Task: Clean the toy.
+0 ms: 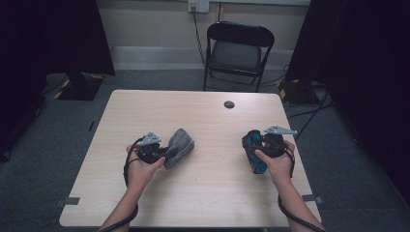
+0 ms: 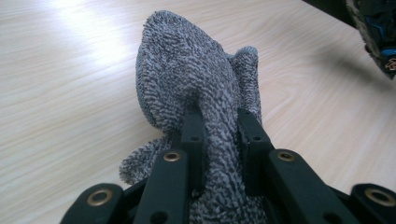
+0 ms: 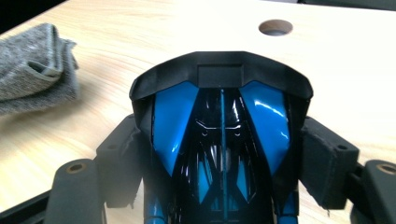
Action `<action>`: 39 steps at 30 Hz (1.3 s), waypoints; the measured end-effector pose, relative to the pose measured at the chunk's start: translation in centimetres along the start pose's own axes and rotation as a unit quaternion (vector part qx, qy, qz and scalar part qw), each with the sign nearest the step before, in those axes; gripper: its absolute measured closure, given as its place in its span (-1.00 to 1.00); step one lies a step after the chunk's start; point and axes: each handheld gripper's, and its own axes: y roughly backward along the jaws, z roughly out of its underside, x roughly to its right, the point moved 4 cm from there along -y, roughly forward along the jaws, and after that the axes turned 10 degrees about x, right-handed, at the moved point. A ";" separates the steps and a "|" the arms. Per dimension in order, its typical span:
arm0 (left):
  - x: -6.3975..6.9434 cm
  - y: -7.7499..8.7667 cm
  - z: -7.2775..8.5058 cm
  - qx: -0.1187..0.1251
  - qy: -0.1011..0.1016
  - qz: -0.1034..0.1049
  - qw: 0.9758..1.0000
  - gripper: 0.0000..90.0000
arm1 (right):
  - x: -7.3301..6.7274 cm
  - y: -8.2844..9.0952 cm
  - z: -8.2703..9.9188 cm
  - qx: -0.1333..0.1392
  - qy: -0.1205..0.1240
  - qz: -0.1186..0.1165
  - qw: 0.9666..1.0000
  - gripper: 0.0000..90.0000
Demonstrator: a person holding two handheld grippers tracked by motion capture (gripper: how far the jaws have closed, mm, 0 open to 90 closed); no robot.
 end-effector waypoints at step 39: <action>-6.8 -0.8 0.7 -0.009 0.039 -0.080 0.996 0.67 | 4.8 -5.5 2.3 -0.115 0.029 0.071 0.990 -0.44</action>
